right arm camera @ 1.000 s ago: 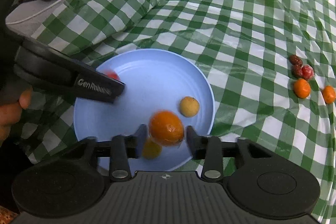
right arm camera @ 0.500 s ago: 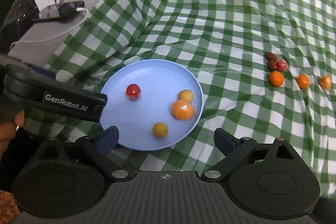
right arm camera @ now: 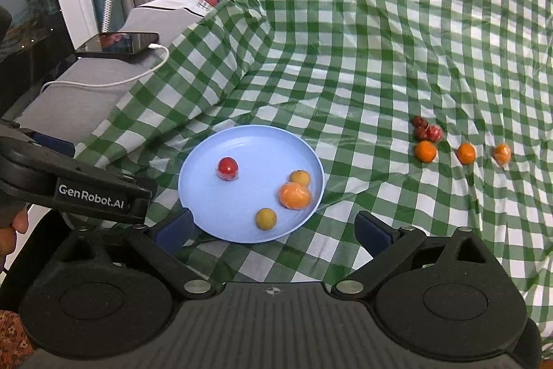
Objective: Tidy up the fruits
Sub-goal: 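Open both grippers to release the tomato and tangerine onto the plate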
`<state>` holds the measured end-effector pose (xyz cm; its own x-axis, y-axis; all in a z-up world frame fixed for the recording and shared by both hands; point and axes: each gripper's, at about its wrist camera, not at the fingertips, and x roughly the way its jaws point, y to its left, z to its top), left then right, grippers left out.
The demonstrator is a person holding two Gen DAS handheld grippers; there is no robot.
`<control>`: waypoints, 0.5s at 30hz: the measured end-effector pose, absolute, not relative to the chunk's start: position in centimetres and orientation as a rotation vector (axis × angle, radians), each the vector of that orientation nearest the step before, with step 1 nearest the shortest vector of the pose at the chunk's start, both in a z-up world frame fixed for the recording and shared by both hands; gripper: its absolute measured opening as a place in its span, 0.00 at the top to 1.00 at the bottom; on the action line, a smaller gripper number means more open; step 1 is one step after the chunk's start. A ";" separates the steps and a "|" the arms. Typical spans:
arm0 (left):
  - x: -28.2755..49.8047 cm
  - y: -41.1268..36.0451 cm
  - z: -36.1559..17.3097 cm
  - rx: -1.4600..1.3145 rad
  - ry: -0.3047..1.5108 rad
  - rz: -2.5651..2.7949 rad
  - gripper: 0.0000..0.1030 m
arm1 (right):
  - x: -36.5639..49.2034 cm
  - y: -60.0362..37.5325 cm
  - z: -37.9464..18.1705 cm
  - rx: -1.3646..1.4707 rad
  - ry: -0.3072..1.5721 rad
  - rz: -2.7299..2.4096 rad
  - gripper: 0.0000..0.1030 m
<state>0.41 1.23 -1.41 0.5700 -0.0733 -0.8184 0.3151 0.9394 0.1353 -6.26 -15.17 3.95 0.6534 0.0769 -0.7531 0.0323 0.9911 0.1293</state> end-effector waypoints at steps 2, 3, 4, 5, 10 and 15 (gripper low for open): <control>0.0 1.4 -1.3 0.270 0.938 -0.232 0.00 | -6.6 -15.1 4.2 0.132 0.849 0.027 0.03; -0.2 1.5 -1.2 0.267 0.935 -0.232 0.00 | -6.8 -15.0 4.4 0.131 0.844 0.027 0.03; -0.4 1.5 -1.1 0.266 0.933 -0.232 0.00 | -6.9 -15.0 4.5 0.129 0.840 0.027 0.03; -0.6 1.5 -1.0 0.267 0.929 -0.231 0.00 | -7.1 -15.0 4.6 0.129 0.836 0.025 0.03; -1.2 1.6 -0.6 0.262 0.919 -0.231 0.00 | -7.7 -15.0 5.0 0.132 0.820 0.020 0.03; -1.3 1.7 -0.5 0.265 0.914 -0.233 0.00 | -7.8 -15.0 5.1 0.134 0.814 0.018 0.03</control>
